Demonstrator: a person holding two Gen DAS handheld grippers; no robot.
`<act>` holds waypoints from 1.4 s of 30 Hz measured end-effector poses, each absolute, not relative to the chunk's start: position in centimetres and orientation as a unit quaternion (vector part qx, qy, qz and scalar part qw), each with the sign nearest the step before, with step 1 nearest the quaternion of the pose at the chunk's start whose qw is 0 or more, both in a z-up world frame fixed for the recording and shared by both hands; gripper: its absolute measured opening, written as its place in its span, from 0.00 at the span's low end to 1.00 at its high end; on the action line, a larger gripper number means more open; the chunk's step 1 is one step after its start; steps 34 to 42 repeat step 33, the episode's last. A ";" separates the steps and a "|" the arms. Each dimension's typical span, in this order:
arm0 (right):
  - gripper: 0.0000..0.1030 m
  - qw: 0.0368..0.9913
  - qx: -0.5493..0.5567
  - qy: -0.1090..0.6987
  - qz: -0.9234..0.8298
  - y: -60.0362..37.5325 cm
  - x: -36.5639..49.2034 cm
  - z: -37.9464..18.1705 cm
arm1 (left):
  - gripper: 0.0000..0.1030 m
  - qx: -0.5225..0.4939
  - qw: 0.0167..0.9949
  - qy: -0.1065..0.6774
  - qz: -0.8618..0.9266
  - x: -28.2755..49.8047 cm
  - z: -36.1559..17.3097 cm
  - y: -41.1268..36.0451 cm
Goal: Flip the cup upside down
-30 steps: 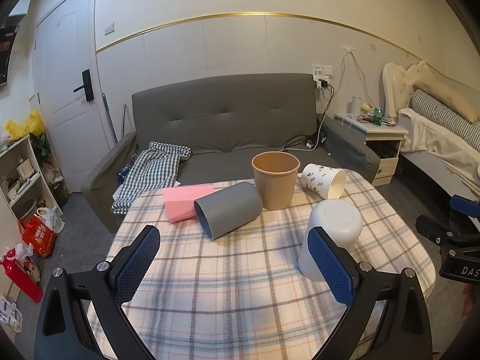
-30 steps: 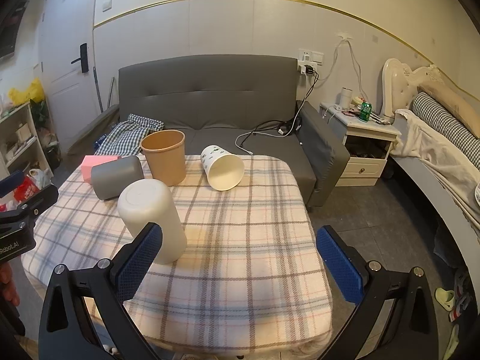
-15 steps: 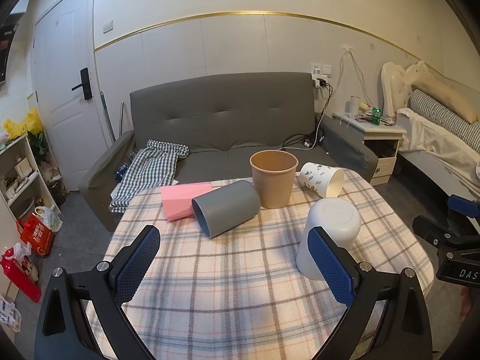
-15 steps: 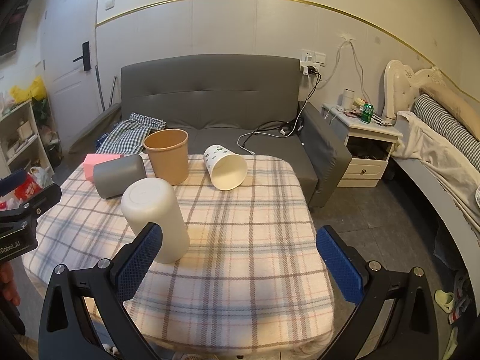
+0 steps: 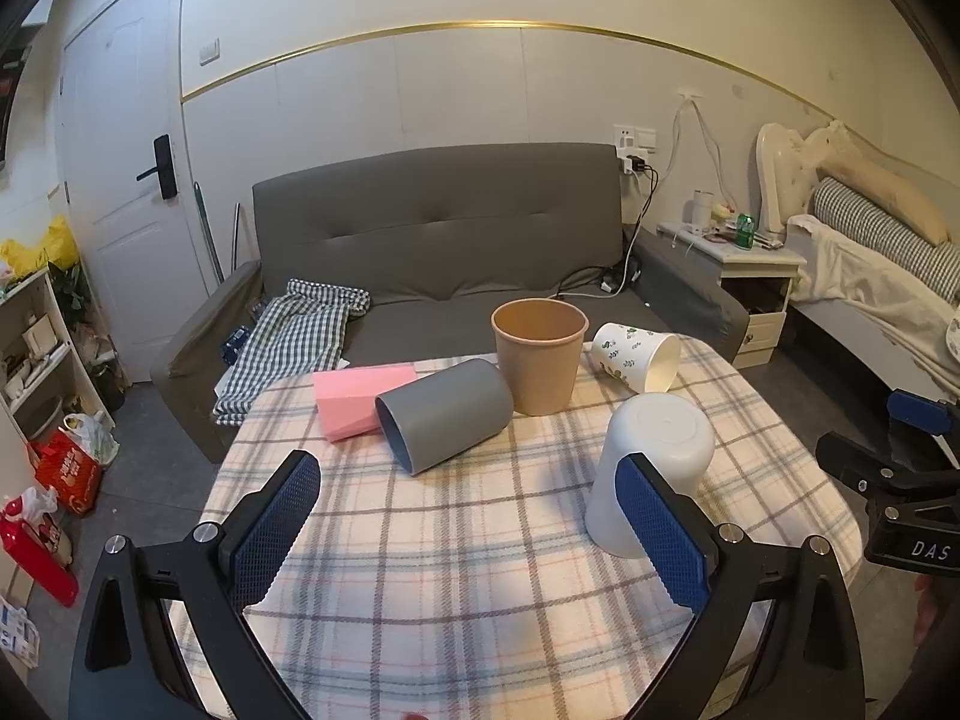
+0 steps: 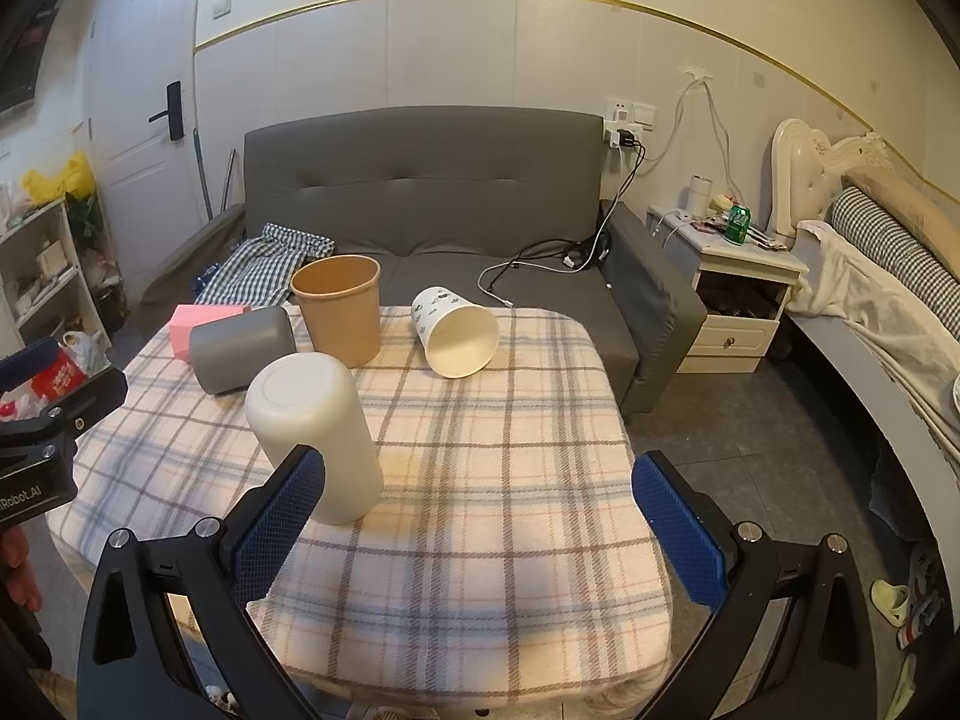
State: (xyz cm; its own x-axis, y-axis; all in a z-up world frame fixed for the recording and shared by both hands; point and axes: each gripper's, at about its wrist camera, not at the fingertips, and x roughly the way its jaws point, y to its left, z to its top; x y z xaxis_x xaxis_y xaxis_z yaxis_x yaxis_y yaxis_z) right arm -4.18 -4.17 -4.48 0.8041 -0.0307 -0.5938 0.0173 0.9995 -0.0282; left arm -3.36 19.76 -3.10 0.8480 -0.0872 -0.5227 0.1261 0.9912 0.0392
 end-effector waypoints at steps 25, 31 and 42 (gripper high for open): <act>1.00 0.949 -0.014 0.316 -0.007 -4.2 -4.2 -4.7 | 0.99 0.043 0.960 0.270 -0.054 -3.2 -3.0 19.8; 1.00 0.949 -0.015 0.316 -0.007 -4.1 -4.2 -4.7 | 0.99 0.052 0.962 0.263 -0.053 -3.5 -3.0 19.4; 1.00 0.948 -0.014 0.317 -0.007 -4.1 -4.1 -4.7 | 0.99 0.056 0.962 0.261 -0.058 -3.5 -3.0 19.2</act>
